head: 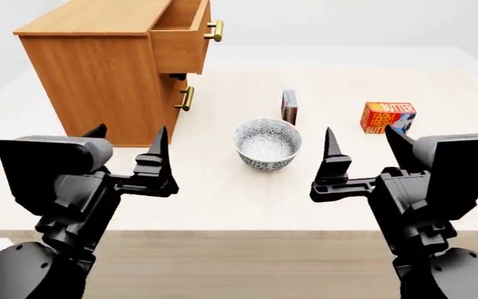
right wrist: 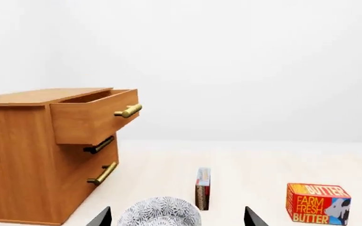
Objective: Put the chocolate pudding in the top drawer of the cabinet and close it.
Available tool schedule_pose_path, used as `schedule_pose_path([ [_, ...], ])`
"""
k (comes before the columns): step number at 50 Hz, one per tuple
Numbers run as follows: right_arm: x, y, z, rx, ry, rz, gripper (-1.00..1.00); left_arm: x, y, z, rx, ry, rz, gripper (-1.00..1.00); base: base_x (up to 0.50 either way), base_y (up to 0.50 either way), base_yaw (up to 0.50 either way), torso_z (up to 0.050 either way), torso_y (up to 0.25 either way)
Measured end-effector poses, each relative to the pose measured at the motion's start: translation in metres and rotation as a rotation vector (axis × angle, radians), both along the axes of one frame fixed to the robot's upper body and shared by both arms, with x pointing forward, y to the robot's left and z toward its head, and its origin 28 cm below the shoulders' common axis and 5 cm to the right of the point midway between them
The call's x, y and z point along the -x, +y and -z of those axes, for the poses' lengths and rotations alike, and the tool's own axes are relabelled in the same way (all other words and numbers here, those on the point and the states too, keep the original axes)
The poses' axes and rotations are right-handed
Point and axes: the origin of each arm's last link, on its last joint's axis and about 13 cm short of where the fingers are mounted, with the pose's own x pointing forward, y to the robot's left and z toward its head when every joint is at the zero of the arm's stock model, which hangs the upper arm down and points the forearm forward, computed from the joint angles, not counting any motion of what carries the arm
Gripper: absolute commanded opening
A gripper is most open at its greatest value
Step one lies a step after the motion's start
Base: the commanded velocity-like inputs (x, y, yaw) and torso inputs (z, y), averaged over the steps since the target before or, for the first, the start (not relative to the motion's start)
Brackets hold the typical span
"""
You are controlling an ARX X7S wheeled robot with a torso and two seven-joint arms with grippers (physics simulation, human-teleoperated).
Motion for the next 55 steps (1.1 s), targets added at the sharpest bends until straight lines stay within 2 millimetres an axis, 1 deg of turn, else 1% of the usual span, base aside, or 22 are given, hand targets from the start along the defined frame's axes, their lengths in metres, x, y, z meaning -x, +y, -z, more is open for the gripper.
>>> schedule_pose_path([
  [13, -0.009, -0.008, -0.057, 0.041, -0.063, -0.055, 1.0, 0.001, 0.005, -0.077, -0.032, -0.048, 0.1, 1.0, 0.08, 0.07, 0.0, 0.0, 0.0],
  [17, -0.012, -0.01, -0.073, 0.059, -0.083, -0.068, 1.0, 0.003, 0.006, -0.095, -0.054, -0.064, 0.125, 1.0, 0.18, 0.15, 0.0, 0.0, 0.0],
  [22, -0.015, -0.011, -0.091, 0.083, -0.108, -0.086, 1.0, 0.005, 0.008, -0.112, -0.067, -0.076, 0.148, 1.0, 0.2, 0.15, 0.0, 0.0, 0.0],
  [29, -0.02, -0.013, -0.113, 0.104, -0.131, -0.105, 1.0, 0.005, 0.01, -0.13, -0.085, -0.082, 0.174, 1.0, 0.2, 0.14, 0.0, 0.0, 0.0],
  [36, -0.024, -0.015, -0.129, 0.111, -0.148, -0.113, 1.0, 0.003, 0.011, -0.145, -0.101, -0.086, 0.19, 1.0, 0.27, 0.16, 0.0, 0.0, 0.0],
  [43, -0.025, -0.017, -0.142, 0.112, -0.163, -0.119, 1.0, 0.001, 0.012, -0.158, -0.117, -0.096, 0.199, 1.0, 0.35, 0.21, 0.0, 0.0, 0.0],
  [55, -0.022, -0.019, -0.159, 0.119, -0.19, -0.13, 1.0, -0.001, 0.011, -0.172, -0.143, -0.107, 0.215, 1.0, 0.27, 0.08, 0.0, 0.0, 0.0],
])
